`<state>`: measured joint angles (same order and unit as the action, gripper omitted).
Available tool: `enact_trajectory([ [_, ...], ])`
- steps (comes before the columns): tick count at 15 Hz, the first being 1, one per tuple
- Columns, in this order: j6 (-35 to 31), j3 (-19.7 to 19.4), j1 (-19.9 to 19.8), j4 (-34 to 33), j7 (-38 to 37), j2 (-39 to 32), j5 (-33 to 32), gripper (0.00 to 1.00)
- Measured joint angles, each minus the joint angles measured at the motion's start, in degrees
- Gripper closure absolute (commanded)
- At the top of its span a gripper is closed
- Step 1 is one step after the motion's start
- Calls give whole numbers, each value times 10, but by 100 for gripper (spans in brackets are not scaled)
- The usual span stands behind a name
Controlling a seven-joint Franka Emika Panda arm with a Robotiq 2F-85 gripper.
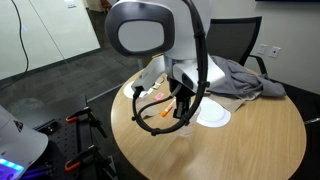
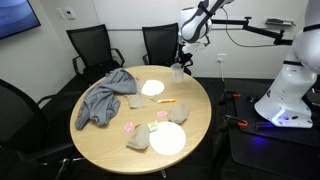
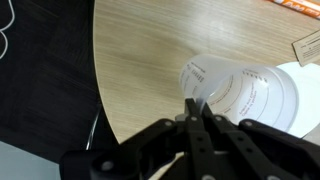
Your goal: Take the marker from the cup, set it on the table, shift the cup to the right, and then return the marker to the cup
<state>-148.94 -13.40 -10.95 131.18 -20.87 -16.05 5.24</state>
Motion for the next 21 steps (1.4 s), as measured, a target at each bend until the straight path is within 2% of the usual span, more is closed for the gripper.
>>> enact_trajectory([
  [7,-72,33,-18,-5,97,-59,91,99],
  [11,-87,48,-26,-16,119,-75,101,99],
  [12,-87,51,-27,-19,121,-77,101,70],
  [13,-87,53,-28,-23,124,-80,101,69],
  [21,-87,64,-28,-45,129,-87,100,10],
])
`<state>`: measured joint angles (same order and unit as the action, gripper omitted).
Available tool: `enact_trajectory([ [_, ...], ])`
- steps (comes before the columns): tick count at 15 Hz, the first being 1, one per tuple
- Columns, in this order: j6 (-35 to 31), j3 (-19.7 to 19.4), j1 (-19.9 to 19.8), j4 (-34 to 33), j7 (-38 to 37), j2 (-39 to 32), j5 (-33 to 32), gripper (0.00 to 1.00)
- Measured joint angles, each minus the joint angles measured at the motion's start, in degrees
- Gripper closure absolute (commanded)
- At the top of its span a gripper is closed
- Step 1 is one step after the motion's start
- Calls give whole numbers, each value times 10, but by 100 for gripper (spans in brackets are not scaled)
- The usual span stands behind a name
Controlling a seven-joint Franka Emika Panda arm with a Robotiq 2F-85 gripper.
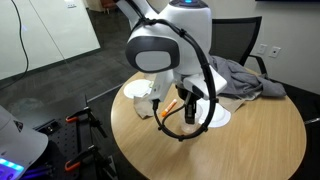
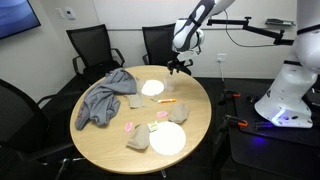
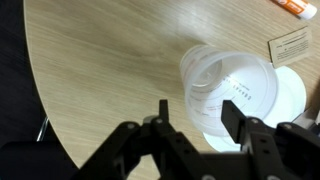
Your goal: Take the marker from the cup, set it on the table, shift the cup to the right, and then return the marker to the cup
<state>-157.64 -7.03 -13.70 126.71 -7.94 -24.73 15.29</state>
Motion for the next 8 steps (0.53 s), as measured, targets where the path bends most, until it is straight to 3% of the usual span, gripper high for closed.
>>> enact_trajectory([
  [2,0,0,2,-1,0,8,-3,0],
  [8,22,4,24,8,22,86,-39,0],
])
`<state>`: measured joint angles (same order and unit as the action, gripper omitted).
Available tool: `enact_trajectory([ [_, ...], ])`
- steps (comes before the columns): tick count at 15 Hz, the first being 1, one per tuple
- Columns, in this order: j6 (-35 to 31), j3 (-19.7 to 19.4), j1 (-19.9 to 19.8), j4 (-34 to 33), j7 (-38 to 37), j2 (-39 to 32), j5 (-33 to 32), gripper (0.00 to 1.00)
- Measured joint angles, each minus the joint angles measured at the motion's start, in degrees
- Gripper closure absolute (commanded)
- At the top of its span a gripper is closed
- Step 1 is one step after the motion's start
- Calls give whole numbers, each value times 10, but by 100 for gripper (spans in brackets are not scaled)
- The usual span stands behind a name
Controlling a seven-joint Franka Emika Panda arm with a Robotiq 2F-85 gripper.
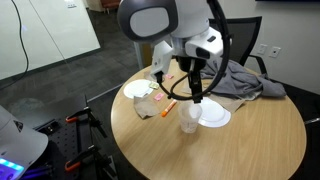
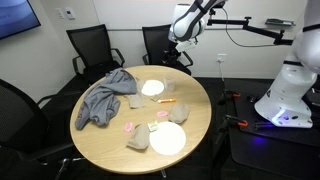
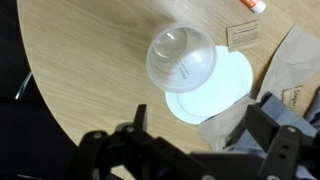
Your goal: Take the marker from the cup, set it on the table, shift the cup to the right, and then return the marker to the cup
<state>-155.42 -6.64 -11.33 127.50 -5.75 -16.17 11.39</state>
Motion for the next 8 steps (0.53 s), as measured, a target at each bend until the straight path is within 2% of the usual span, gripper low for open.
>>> enact_trajectory([
  [8,119,36,39,-9,120,77,-25,0],
])
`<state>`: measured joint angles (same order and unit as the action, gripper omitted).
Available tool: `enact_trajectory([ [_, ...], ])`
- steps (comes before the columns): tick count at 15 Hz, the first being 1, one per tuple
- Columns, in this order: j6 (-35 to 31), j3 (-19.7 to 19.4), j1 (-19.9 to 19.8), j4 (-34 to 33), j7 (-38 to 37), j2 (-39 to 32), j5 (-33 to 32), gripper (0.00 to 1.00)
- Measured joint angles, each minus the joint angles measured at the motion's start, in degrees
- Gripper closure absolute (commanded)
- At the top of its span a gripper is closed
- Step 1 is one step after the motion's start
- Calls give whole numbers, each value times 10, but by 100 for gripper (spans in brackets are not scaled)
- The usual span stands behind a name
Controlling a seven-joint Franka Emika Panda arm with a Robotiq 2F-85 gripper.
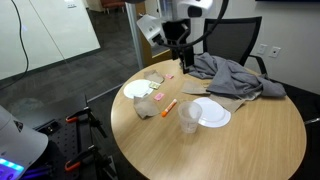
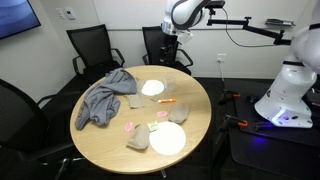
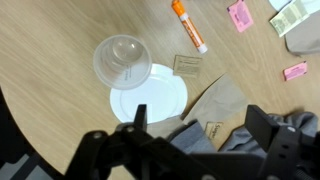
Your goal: Take the marker from the cup, set it on the table, shift the cup to the right, and then return the marker to the cup
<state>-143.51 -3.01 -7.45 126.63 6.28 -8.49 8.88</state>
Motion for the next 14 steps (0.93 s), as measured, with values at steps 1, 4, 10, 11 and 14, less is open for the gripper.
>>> enact_trajectory([
  [1,13,5,4,-3,23,2,0,0],
  [4,32,20,10,-7,94,3,2,0],
  [10,32,38,13,-1,234,2,26,0],
  [11,32,40,14,3,250,2,27,0],
  [14,32,45,18,13,273,-5,26,0],
])
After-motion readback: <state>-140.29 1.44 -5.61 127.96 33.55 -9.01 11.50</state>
